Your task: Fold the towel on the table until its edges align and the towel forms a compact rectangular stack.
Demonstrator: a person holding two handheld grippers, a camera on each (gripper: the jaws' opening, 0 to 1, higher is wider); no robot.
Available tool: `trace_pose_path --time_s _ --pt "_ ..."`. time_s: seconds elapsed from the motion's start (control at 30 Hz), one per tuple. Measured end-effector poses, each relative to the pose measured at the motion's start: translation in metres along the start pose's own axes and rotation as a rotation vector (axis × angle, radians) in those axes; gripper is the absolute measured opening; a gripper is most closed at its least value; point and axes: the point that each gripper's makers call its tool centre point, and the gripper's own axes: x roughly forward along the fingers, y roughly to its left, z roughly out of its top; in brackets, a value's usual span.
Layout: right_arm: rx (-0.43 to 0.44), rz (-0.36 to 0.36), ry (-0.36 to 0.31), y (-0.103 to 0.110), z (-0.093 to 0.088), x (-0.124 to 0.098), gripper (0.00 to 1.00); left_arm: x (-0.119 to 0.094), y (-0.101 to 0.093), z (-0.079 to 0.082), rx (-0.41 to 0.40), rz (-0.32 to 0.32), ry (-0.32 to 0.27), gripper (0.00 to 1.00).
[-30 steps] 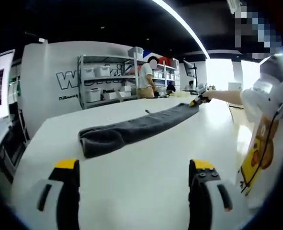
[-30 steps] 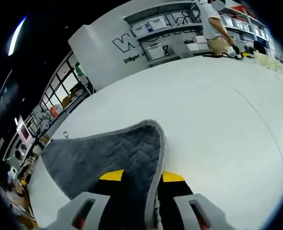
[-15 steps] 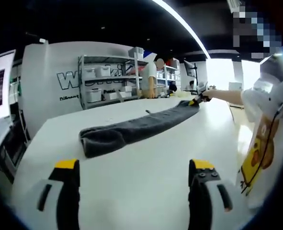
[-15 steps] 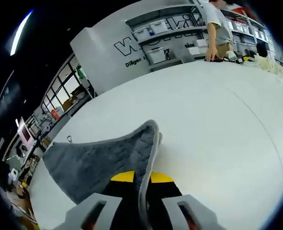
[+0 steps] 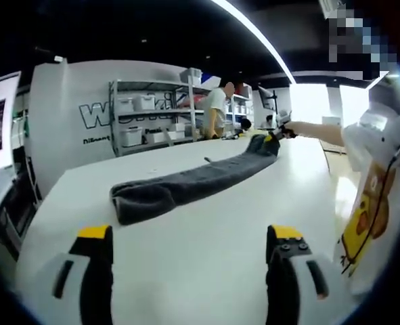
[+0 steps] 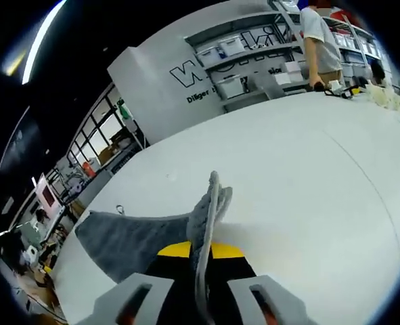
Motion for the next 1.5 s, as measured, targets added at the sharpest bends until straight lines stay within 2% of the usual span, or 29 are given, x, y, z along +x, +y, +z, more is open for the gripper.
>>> trace_pose_path --time_s 0.23,0.6,0.8,1.17,1.4,1.5 --pt "-0.023 0.063 0.007 0.039 0.004 0.005 0.06 0.000 0.000 0.002 0.000 -0.003 -0.014 0.99" --pt "-0.052 0.143 0.010 0.087 0.016 0.020 0.07 0.000 0.000 0.003 0.000 -0.008 -0.030 0.99" --pt "-0.048 0.193 0.004 0.104 0.027 0.029 0.07 0.001 -0.001 0.001 0.006 -0.019 -0.025 0.99" --pt "-0.089 0.292 0.018 0.136 0.061 0.055 0.07 -0.004 0.001 -0.002 0.008 -0.009 -0.024 0.99" --pt "-0.093 0.333 0.014 0.158 0.072 0.071 0.07 -0.005 0.000 -0.003 0.002 -0.008 -0.025 0.99" --pt "-0.092 0.358 0.016 0.179 0.065 0.077 0.07 -0.006 0.000 -0.002 0.002 -0.008 -0.028 0.99"
